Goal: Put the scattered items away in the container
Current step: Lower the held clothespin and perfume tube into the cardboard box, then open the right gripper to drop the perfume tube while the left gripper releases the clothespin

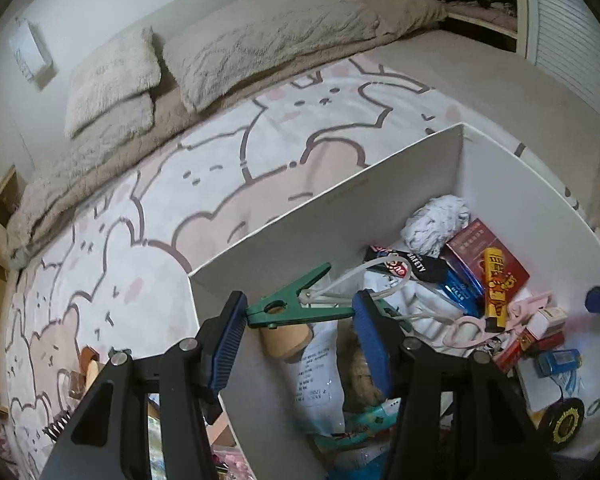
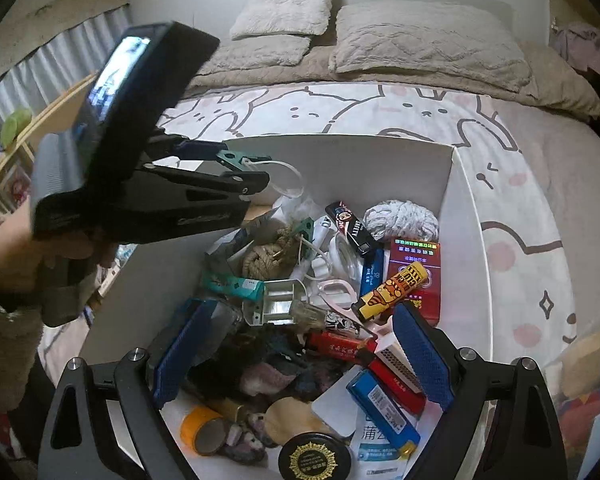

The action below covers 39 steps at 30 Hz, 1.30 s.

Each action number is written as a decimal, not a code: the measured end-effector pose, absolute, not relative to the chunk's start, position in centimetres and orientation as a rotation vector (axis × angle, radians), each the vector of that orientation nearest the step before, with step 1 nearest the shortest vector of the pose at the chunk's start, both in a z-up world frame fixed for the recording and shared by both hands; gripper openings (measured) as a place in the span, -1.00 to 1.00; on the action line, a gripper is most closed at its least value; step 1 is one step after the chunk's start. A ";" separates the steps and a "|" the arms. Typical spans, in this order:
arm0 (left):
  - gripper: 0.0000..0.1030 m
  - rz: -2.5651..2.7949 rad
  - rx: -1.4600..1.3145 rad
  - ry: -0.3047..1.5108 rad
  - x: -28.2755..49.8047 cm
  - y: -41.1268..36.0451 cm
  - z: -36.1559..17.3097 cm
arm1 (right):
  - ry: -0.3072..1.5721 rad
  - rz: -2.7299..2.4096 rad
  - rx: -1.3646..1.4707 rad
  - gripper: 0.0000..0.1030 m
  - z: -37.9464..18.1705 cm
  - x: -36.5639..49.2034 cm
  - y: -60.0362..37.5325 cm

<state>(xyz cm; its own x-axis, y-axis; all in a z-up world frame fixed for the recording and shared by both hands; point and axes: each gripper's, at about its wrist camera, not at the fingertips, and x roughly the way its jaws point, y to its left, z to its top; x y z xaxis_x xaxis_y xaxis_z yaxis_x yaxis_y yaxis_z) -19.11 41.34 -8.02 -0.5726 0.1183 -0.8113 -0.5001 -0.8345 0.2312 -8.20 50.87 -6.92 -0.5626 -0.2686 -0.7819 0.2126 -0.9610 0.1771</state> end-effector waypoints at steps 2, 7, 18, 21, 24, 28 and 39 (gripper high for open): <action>0.06 2.409 -1.260 0.609 -19.8 41.1 -8.4 | -0.107 -2.556 1.302 0.80 -7.0 -8.3 51.0; 0.06 2.403 -1.340 0.566 -21.0 40.6 -8.9 | -0.100 -2.558 1.318 0.80 -7.3 -8.5 51.2; 0.63 2.447 -1.246 0.607 -19.9 40.6 -8.4 | -0.105 -2.544 1.317 0.80 -7.6 -8.4 50.8; 0.63 2.448 -1.252 0.595 -19.9 40.4 -8.2 | -0.101 -2.539 1.322 0.80 -7.7 -8.3 50.6; 0.63 2.456 -1.256 0.580 -19.9 39.9 -7.9 | -0.097 -2.533 1.325 0.80 -7.8 -8.3 50.5; 0.63 2.460 -1.271 0.538 -19.8 39.1 -7.7 | -0.100 -2.535 1.319 0.80 -7.7 -8.2 50.5; 0.63 2.467 -1.264 0.405 -17.9 37.3 -7.1 | -0.112 -2.557 1.303 0.80 -7.4 -7.6 50.8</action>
<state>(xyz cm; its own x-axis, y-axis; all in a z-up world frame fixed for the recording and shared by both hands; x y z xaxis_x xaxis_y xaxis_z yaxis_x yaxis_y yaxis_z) -17.92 37.33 -7.11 -0.5470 0.1674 -0.8202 -0.4209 -0.9019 0.0966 -7.61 50.75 -7.37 -0.5596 -0.2723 -0.7827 0.2030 -0.9608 0.1891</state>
